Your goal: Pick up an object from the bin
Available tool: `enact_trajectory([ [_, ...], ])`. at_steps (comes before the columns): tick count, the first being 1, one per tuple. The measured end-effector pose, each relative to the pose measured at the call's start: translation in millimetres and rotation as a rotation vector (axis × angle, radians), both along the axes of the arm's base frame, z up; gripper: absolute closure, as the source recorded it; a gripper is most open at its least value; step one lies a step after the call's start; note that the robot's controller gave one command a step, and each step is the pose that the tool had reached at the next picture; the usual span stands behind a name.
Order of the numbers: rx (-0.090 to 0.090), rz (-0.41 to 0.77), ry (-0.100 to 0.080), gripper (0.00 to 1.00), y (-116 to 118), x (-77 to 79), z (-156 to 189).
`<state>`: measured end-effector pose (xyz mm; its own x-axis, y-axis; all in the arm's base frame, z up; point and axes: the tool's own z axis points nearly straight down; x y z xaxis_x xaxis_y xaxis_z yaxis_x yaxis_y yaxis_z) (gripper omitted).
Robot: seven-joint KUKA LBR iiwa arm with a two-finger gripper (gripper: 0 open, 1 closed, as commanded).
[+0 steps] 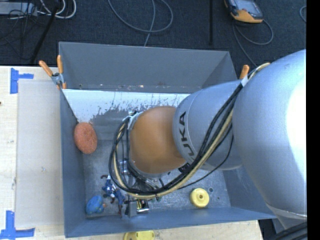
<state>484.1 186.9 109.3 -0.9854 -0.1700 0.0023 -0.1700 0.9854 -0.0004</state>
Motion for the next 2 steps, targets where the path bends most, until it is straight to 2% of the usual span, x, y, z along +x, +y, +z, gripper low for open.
enact_trajectory([
  [1, 0.007, 0.073, -0.027, 0.0, -3, -5.3, -32],
  [2, 0.014, 0.068, -0.055, 0.0, -3, 1.6, -51],
])
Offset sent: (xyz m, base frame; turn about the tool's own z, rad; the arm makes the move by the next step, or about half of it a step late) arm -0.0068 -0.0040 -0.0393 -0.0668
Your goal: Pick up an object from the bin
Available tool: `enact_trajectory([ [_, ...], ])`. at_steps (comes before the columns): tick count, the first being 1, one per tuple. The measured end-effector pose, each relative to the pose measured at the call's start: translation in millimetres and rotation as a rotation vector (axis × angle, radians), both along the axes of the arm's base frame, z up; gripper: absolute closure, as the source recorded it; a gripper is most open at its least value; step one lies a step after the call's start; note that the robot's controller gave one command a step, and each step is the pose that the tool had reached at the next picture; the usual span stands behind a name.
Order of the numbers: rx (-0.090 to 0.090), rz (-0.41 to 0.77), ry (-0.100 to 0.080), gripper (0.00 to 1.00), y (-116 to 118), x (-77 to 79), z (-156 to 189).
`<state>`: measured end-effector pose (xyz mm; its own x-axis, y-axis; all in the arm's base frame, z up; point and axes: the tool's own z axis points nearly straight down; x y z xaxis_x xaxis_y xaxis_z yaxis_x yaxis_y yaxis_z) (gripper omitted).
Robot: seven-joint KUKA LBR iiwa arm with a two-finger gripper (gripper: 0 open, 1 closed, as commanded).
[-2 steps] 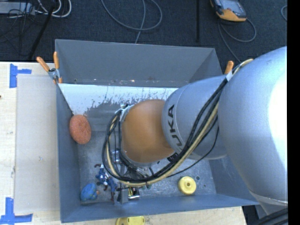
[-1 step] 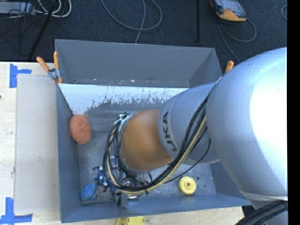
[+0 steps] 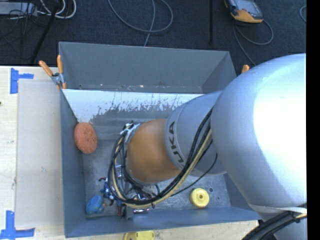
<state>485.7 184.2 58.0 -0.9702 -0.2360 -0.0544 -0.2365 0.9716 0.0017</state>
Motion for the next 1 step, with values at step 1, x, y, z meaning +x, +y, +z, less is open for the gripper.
enact_trajectory([
  [1, -0.017, 0.122, 0.045, 1.0, 5.7, -12.9, 12.8],
])
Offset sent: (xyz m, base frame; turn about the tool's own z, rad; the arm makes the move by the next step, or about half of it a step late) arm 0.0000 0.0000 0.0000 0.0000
